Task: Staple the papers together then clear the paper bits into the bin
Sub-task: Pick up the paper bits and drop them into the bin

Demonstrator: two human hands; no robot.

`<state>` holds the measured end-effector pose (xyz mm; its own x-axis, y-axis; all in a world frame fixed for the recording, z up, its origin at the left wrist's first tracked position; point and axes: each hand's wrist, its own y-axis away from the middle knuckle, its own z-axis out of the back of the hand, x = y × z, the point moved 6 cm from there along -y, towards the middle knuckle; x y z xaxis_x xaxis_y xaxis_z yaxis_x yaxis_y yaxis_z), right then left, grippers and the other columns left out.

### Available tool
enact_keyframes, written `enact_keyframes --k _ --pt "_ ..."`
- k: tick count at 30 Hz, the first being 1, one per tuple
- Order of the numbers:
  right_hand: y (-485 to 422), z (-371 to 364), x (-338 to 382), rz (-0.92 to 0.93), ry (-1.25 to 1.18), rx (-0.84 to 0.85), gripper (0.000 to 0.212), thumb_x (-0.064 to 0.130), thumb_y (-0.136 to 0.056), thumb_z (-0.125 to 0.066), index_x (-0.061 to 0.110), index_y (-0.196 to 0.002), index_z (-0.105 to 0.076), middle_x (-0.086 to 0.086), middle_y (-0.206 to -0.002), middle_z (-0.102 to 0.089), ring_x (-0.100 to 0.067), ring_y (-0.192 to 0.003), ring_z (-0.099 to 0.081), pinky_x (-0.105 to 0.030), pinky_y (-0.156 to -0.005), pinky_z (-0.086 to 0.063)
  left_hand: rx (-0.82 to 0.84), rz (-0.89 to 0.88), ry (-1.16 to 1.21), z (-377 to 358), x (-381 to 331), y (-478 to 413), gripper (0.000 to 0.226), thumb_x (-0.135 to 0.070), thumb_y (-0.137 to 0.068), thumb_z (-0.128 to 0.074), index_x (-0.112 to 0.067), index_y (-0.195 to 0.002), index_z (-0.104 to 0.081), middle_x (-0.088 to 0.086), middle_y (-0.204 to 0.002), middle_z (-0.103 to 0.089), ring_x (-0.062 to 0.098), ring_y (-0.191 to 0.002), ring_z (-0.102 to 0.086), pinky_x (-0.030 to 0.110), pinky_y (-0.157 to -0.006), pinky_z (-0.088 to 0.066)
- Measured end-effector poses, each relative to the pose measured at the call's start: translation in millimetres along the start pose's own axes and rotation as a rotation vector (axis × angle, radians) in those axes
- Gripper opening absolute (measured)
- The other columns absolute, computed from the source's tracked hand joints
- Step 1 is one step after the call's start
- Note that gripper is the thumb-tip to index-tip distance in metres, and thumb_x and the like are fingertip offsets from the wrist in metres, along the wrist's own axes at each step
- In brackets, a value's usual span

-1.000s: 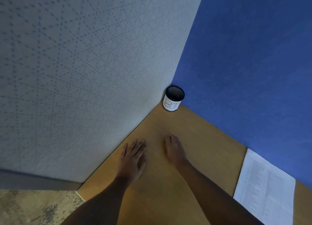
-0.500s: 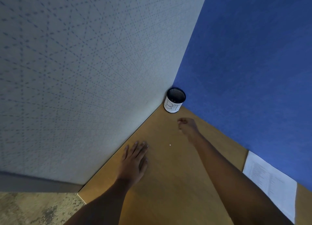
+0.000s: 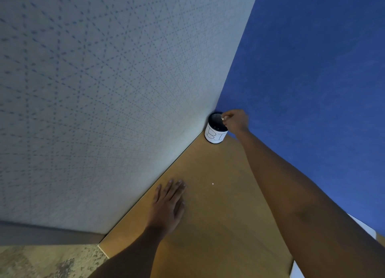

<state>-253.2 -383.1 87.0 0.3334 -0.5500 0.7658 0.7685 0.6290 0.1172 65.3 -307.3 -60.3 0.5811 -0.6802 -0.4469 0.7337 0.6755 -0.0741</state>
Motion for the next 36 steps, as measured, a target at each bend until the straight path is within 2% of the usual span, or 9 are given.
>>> enact_keyframes --k 5,9,13,16,20,22,25,29,36 --pt "1 -1 16 0.122 0.253 -0.027 0.030 0.001 -0.083 -0.051 0.013 -0.094 -0.076 -0.012 -0.096 -0.072 -0.028 -0.090 -0.065 -0.033 -0.072 -0.055 -0.001 0.005 0.000 2 0 -1 0.051 -0.042 -0.097 -0.036 -0.031 -0.146 -0.033 -0.015 -0.153 -0.025 0.011 -0.146 -0.012 0.044 -0.117 -0.010" --pt "5 2 22 0.162 0.286 -0.061 0.028 0.000 -0.079 -0.055 0.015 -0.088 -0.077 -0.008 -0.090 -0.073 -0.025 -0.088 -0.065 -0.036 -0.074 -0.057 0.006 0.008 -0.006 1 0 -1 0.050 -0.042 -0.097 -0.035 -0.031 -0.146 -0.032 -0.014 -0.153 -0.025 0.011 -0.147 -0.011 0.044 -0.117 -0.011" --pt "12 -6 15 0.222 0.346 0.065 0.021 0.007 -0.079 -0.065 0.017 -0.094 -0.077 -0.002 -0.100 -0.071 -0.022 -0.094 -0.065 -0.035 -0.080 -0.056 0.011 0.011 -0.006 0 1 0 0.051 -0.041 -0.097 -0.035 -0.031 -0.147 -0.030 -0.014 -0.154 -0.024 0.011 -0.147 -0.010 0.045 -0.117 -0.011" --pt "27 -9 12 0.349 0.417 0.038 0.017 0.012 -0.080 -0.068 0.020 -0.092 -0.077 -0.002 -0.108 -0.064 -0.023 -0.101 -0.058 -0.037 -0.081 -0.052 0.017 0.010 -0.008 -1 1 -1 0.051 -0.042 -0.097 -0.035 -0.031 -0.147 -0.030 -0.013 -0.154 -0.026 0.011 -0.147 -0.011 0.045 -0.117 -0.013" --pt "64 -20 -2 0.443 0.531 0.092 0.014 0.024 -0.086 -0.061 0.025 -0.092 -0.074 0.002 -0.097 -0.066 -0.021 -0.088 -0.062 -0.029 -0.069 -0.045 0.017 0.011 -0.003 -1 2 -1 0.051 -0.042 -0.097 -0.035 -0.031 -0.147 -0.031 -0.014 -0.154 -0.026 0.011 -0.147 -0.011 0.045 -0.117 -0.013" --pt "84 -30 -18 0.468 0.590 0.170 0.015 0.029 -0.087 -0.060 0.026 -0.095 -0.073 0.002 -0.095 -0.069 -0.022 -0.087 -0.064 -0.028 -0.070 -0.045 0.013 0.009 -0.005 -1 2 0 0.051 -0.042 -0.097 -0.034 -0.031 -0.147 -0.031 -0.014 -0.154 -0.026 0.011 -0.147 -0.012 0.045 -0.117 -0.013" --pt "110 -40 -50 0.484 0.646 0.308 0.015 0.028 -0.087 -0.059 0.023 -0.096 -0.071 0.001 -0.096 -0.071 -0.022 -0.089 -0.065 -0.028 -0.074 -0.045 0.011 0.006 -0.007 -1 2 -1 0.051 -0.042 -0.096 -0.035 -0.031 -0.147 -0.031 -0.013 -0.154 -0.027 0.012 -0.146 -0.014 0.045 -0.116 -0.012" --pt "129 -44 -90 0.390 0.712 0.400 0.016 0.025 -0.087 -0.055 0.027 -0.094 -0.069 0.005 -0.095 -0.071 -0.021 -0.090 -0.064 -0.024 -0.067 -0.038 0.012 0.008 -0.006 -2 2 -1 0.051 -0.042 -0.097 -0.036 -0.030 -0.146 -0.032 -0.013 -0.154 -0.027 0.012 -0.147 -0.012 0.045 -0.117 -0.012" --pt "141 -54 -107 0.413 0.807 0.441 0.021 0.028 -0.091 -0.049 0.030 -0.102 -0.067 0.005 -0.105 -0.070 -0.023 -0.097 -0.064 -0.033 -0.079 -0.049 0.017 0.012 -0.008 -1 2 0 0.052 -0.042 -0.097 -0.036 -0.031 -0.147 -0.030 -0.014 -0.154 -0.024 0.011 -0.147 -0.010 0.044 -0.117 -0.008"
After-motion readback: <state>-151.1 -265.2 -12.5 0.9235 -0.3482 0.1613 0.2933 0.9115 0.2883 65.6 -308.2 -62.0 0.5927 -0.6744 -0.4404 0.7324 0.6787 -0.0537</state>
